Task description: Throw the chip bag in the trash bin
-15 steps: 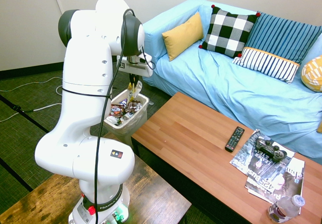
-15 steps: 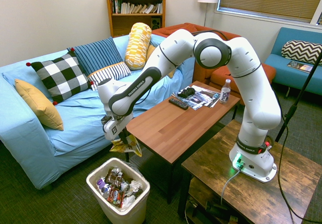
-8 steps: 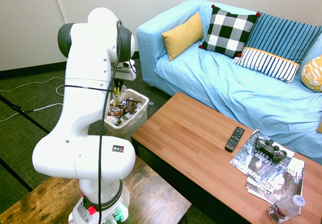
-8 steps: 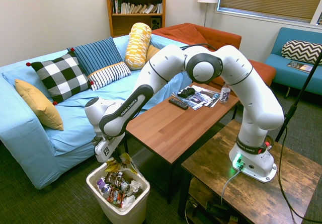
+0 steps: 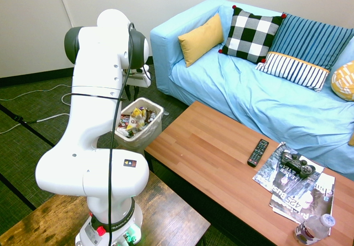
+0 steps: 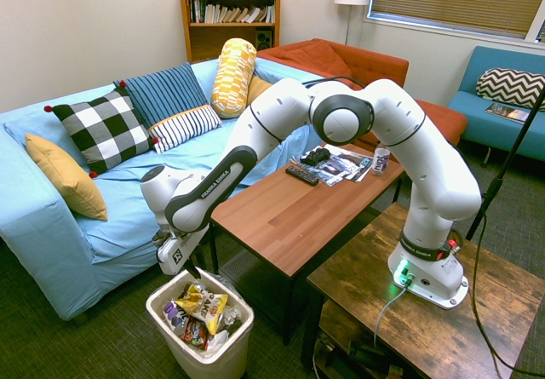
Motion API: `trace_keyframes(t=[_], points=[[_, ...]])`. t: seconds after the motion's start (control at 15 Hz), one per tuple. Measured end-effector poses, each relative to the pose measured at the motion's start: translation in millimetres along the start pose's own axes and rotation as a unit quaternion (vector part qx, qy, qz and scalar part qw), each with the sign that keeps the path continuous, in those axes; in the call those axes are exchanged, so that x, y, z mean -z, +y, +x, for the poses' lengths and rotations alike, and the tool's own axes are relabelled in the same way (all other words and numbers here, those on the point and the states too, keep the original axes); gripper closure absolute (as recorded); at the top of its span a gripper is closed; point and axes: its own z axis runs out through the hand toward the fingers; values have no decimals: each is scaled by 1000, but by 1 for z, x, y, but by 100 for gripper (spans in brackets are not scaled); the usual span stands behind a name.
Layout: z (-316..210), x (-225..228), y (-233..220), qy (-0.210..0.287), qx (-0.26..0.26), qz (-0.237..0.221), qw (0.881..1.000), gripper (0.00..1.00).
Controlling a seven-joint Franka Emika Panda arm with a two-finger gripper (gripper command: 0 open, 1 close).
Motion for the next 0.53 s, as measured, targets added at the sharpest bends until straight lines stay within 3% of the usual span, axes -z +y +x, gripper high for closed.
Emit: trace_keyframes(t=[0.53], points=[[0,1,0,0,2,-1,1000,0]])
